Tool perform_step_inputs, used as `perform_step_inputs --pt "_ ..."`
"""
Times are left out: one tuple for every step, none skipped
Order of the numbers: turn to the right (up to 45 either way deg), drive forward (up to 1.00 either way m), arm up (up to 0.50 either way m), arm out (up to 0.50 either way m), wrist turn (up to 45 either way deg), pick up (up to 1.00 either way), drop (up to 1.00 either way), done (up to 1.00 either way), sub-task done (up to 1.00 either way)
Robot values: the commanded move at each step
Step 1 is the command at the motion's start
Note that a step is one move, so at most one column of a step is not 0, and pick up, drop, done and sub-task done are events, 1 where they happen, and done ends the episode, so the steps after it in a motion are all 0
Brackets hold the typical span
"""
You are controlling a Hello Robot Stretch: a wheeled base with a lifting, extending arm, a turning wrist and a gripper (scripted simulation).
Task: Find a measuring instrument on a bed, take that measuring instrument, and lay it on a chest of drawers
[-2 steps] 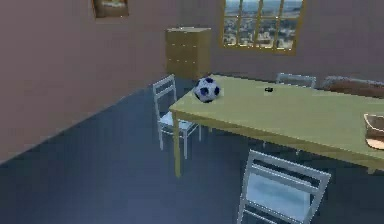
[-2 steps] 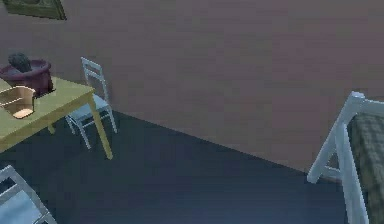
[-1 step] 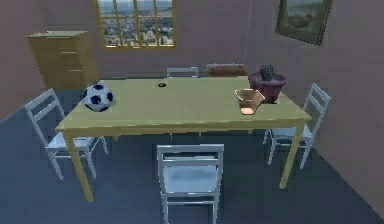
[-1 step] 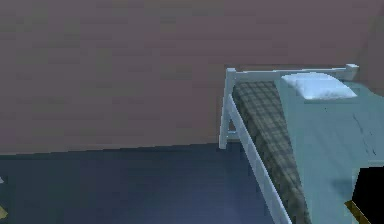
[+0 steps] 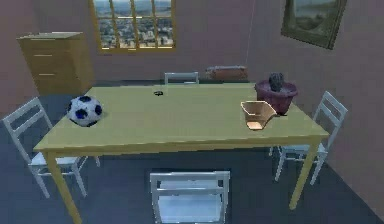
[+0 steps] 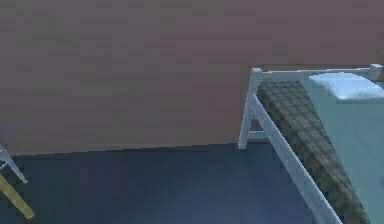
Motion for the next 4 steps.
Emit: perform_step_inputs --pt "-45.0 0.00 0.00 0.00 0.0 0.00 0.00 0.00 0.00" --pt "-9.0 0.00 0.00 0.00 0.0 0.00 0.00 0.00 0.00" --pt "0.0 0.40 0.00 0.00 0.0 0.00 0.00 0.00 0.00" --pt "-45.0 0.00 0.00 0.00 0.0 0.00 0.00 0.00 0.00"
